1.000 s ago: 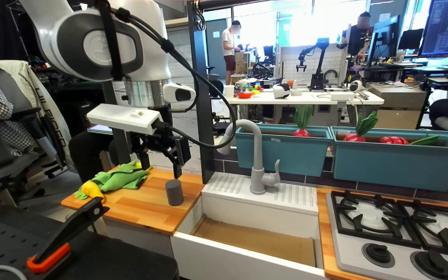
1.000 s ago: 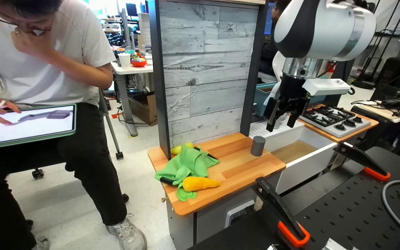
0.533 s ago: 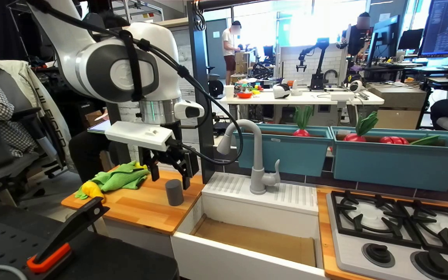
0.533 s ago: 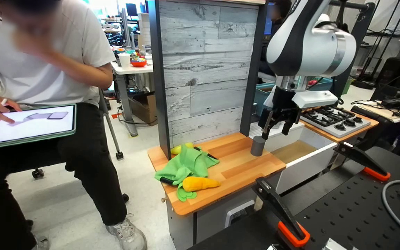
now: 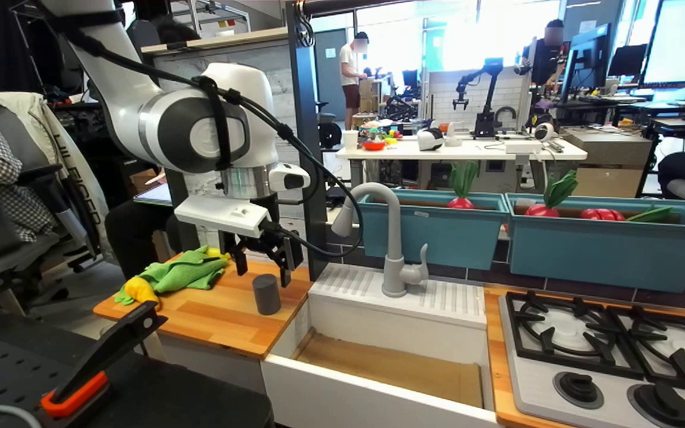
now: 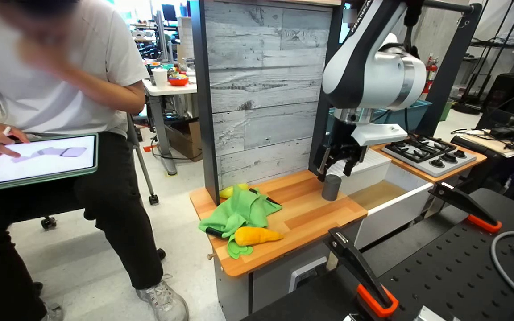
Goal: Move the grey object
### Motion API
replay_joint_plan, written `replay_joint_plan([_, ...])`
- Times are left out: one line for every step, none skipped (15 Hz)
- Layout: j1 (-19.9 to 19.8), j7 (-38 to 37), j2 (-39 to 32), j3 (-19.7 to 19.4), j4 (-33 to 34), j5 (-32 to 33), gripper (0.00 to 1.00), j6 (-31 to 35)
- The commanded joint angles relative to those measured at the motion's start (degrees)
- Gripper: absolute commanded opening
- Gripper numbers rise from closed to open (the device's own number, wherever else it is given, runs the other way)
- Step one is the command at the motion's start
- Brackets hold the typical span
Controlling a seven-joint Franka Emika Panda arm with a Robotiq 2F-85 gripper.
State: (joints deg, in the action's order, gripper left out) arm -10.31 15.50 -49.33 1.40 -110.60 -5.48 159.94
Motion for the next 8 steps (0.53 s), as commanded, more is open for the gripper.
replay_joint_plan([0.58, -2.2, -3.03, 0.14, 4.23, 1.87, 1.0, -0.4])
replay_joint_plan([0.7, -2.19, -3.48, 0.17, 4.73, 2.04, 0.75, -0.47])
replay_joint_plan([0.81, -2.12, -3.85, 0.13, 5.16, 2.32, 0.74, -0.52])
replay_joint_plan([0.87, -2.03, -4.25, 0.09, 5.56, 2.61, 0.65, -0.56])
replay_joint_plan([0.83, -2.01, -4.54, 0.1, 5.89, 2.77, 0.58, -0.82])
replay_joint_plan([0.78, -1.97, -4.78, 0.09, 6.2, 2.93, 0.49, -0.9])
replay_joint_plan([0.73, -1.96, -4.99, 0.1, 6.42, 3.1, 0.42, -0.98])
replay_joint_plan([0.67, -1.96, -5.16, 0.12, 6.65, 3.26, 0.34, -1.09])
